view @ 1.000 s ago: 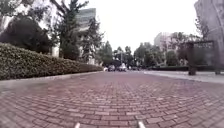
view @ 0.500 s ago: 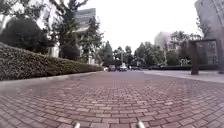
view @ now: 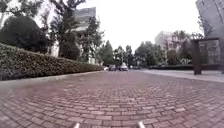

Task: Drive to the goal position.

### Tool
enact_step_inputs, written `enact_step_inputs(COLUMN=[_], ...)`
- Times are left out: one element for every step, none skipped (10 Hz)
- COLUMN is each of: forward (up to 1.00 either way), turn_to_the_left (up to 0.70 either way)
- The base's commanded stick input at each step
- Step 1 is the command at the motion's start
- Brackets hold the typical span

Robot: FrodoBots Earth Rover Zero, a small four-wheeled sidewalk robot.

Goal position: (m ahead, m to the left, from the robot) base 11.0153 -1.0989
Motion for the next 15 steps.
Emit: enact_step_inputs(forward=[0.7, 0.7, 0.7, 0.7, 0.7, 0.7, 0.7, 0.7, 0.7, 0.7, 0.7, 0.7, 0.7, 0.7, 0.7], turn_to_the_left=[0.0, 0.0, 0.0, 0.0, 0.0, 0.0, 0.0, 0.0, 0.0, 0.0, 0.0, 0.0, 0.0, 0.0, 0.0])
